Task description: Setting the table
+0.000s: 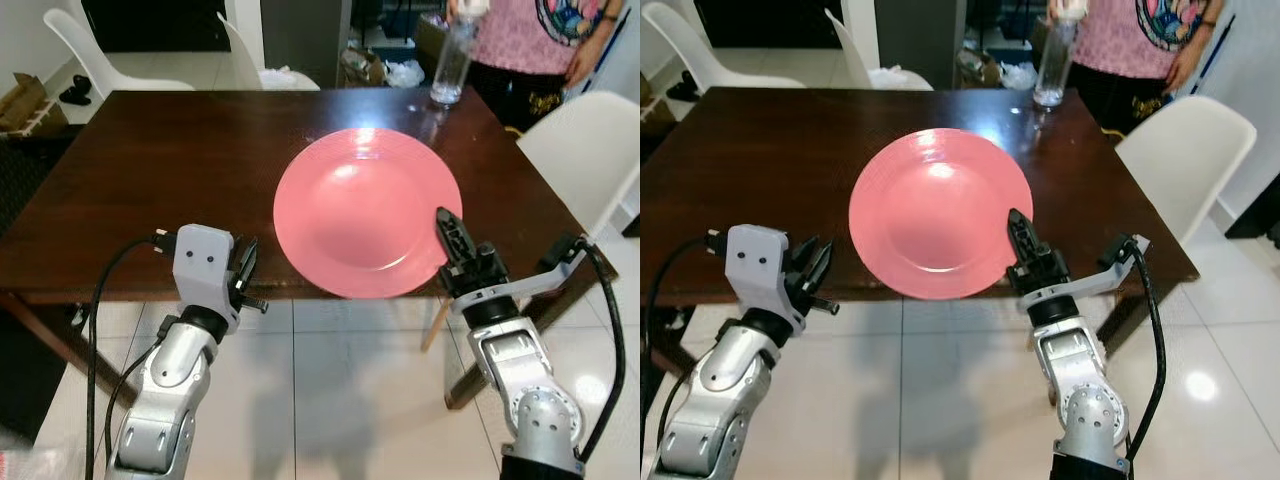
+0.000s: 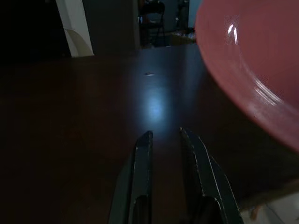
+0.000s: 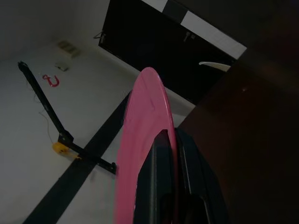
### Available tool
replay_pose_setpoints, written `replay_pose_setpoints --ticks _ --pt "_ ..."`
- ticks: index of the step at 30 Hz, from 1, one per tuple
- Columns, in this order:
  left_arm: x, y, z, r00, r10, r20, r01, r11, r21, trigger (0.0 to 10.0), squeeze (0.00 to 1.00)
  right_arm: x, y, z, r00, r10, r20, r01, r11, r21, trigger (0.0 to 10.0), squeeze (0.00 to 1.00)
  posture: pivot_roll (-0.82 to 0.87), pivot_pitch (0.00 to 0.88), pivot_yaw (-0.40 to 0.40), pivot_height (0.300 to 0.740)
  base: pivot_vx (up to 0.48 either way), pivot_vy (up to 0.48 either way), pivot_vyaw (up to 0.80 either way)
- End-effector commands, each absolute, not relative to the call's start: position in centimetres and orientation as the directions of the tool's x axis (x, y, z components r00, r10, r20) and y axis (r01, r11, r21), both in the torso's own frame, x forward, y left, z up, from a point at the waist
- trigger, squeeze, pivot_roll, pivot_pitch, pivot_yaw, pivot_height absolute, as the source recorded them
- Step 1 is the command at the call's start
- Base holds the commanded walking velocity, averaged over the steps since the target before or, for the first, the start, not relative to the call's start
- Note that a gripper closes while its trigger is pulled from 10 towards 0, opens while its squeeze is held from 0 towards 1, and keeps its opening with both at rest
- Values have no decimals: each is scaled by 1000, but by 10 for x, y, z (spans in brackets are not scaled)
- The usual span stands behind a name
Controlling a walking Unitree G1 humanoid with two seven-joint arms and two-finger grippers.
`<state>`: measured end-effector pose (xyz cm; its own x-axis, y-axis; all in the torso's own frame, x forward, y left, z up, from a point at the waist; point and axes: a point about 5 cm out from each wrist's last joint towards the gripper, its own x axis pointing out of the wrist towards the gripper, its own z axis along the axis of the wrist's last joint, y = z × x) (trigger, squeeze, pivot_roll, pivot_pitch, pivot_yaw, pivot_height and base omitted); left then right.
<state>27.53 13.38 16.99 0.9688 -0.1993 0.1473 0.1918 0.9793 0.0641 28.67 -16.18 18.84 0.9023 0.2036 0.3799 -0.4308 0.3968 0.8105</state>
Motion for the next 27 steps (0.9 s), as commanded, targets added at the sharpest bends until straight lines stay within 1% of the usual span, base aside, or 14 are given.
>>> replay_pose_setpoints --ticks 1,3,6,7,10,13,20,27 --pt "275 134 168 971 -199 135 191 979 70 10000 0 286 -164 192 893 206 400 -450 396 800 10000 0 -22 14 55 740 480 0 0" --pt "275 134 168 970 -200 136 192 979 70 10000 0 286 -164 193 891 206 403 -453 400 797 10000 0 -24 13 56 740 480 0 0" --pt "275 134 168 970 -202 137 194 978 71 10000 0 287 -164 194 893 230 387 -451 466 761 10000 0 -24 13 57 740 480 0 0" --pt "275 134 169 969 -203 138 195 978 71 10000 0 288 -164 195 892 235 386 -452 472 757 10000 0 -24 13 58 740 480 0 0" --pt "276 134 169 969 -205 138 197 978 72 10000 0 290 -165 196 896 228 382 -444 469 764 10000 0 -24 14 60 740 480 0 0" --pt "276 134 169 969 -207 138 199 977 73 10000 0 293 -167 196 904 216 369 -428 486 762 10000 0 -23 16 62 740 480 0 0" --pt "275 133 170 966 -219 135 210 975 79 10000 0 301 -167 196 907 224 356 -420 474 774 10000 0 -22 20 72 740 480 0 0" --pt "274 136 168 968 -223 119 213 973 92 10000 0 310 -169 193 915 223 337 -404 478 780 10000 0 -12 21 77 740 396 0 0"
